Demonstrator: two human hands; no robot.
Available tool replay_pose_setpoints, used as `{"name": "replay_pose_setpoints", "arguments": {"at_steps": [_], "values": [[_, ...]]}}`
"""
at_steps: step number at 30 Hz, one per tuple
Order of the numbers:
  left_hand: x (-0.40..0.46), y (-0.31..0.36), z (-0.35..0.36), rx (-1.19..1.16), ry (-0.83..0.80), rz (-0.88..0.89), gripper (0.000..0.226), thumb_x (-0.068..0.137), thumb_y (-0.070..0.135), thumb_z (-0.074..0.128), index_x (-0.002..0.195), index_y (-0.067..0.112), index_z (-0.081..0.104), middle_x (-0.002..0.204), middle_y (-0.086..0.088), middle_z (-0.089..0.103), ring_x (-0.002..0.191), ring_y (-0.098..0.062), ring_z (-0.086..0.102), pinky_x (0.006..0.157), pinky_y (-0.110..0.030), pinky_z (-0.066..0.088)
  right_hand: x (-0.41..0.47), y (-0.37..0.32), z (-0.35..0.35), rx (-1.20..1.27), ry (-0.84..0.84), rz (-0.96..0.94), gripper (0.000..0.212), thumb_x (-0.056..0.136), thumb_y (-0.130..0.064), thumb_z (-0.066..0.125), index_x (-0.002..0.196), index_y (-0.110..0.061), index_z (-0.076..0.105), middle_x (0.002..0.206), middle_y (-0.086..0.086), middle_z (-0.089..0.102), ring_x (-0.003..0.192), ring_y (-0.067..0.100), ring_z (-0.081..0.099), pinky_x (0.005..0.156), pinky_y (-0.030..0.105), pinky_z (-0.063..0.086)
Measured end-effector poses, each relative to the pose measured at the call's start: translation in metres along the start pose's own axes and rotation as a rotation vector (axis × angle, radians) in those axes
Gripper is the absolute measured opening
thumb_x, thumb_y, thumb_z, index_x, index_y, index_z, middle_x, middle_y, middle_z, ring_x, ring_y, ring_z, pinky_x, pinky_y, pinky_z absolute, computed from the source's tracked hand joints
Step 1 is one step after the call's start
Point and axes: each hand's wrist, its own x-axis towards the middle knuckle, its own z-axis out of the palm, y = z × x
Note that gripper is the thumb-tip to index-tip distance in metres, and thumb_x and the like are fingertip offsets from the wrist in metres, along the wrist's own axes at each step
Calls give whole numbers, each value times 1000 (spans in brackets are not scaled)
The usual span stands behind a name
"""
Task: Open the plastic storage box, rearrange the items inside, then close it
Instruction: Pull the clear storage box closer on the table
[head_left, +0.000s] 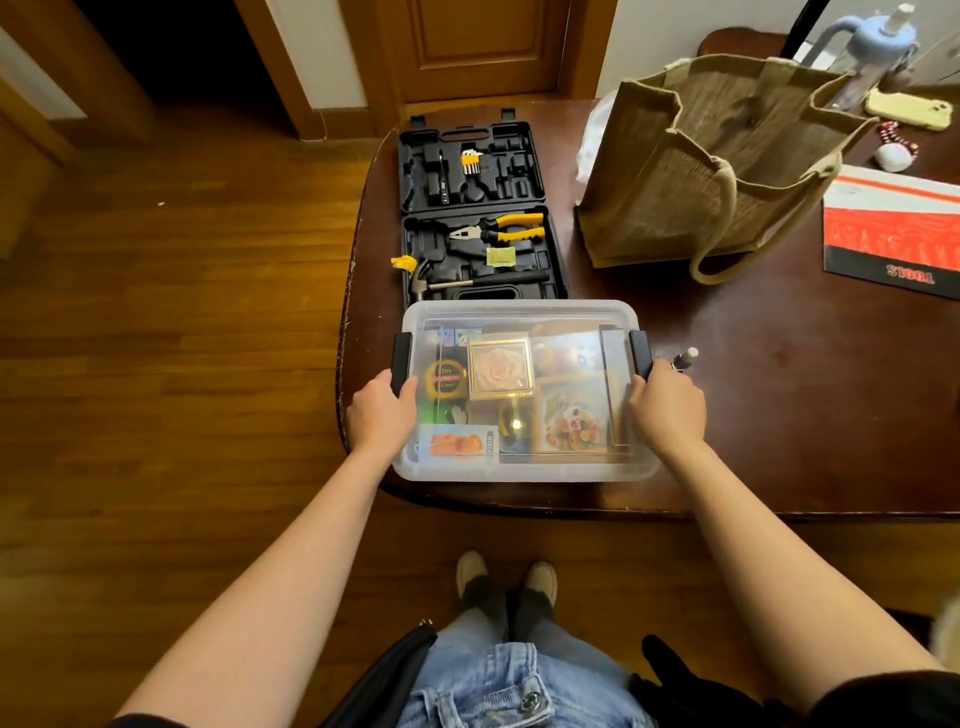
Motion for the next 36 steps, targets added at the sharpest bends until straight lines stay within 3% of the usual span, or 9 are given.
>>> {"name": "replay_pose_setpoints", "arguments": {"at_steps": [8,12,15,17,20,23,29,33,36], "values": [[4,-3,5,70,9,-60,43,104,31,27,124,3,53,118,-18,60,111,-38,53,86,-43,43,8,13,10,145,-114,150,18,91,-3,38,102,2,51,104,25,60,96,43,55,72,39,42],[8,-17,3,-223,-59,-122,39,103,14,24,77,6,51,80,-8,52,88,-33,48,68,-35,37,11,38,10,563,-219,240,33,100,-11,31,124,-2,52,128,18,55,112,32,52,93,41,43],[4,-13,2,-369,-36,-239,37,103,14,28,132,10,51,136,-10,48,127,-30,44,100,-40,39,3,36,9,649,-123,242,39,101,-15,35,139,-10,40,140,10,47,126,26,46,100,37,38],[-3,-12,2,-347,49,-217,40,103,17,31,141,15,42,147,-9,36,132,-26,38,106,-38,34,-6,33,9,623,-15,171,38,99,-15,38,136,-9,44,137,9,49,125,24,46,101,36,37],[-16,-12,2,-351,138,-91,37,102,19,34,135,12,50,141,-8,42,128,-23,42,102,-32,34,-21,27,12,657,8,102,36,97,-15,40,131,-9,52,132,9,52,121,22,49,98,34,38],[-26,-13,8,-384,39,-36,38,102,23,34,128,8,57,131,-10,54,121,-24,50,104,-39,41,-31,23,15,678,-24,64,35,98,-20,40,129,-13,55,127,5,57,114,17,51,92,31,41],[-31,-8,4,-633,50,-129,31,99,15,43,121,8,63,116,-8,66,109,-23,60,94,-45,51,-37,16,10,863,-59,129,29,96,-16,44,118,-23,62,106,-2,63,107,23,58,90,41,49],[-34,-2,-1,-712,133,-95,29,96,13,49,121,9,63,115,-4,66,106,-17,61,93,-41,52,-40,17,3,961,-34,127,30,97,-17,49,125,-20,58,98,-19,58,90,-1,57,69,8,46],[-35,5,-8,-789,171,-4,27,94,13,54,119,16,62,108,-2,68,91,-4,64,77,-21,55,-38,25,-5,1049,7,174,33,94,-19,55,126,-14,56,109,-7,59,90,0,55,61,-1,43]]}}
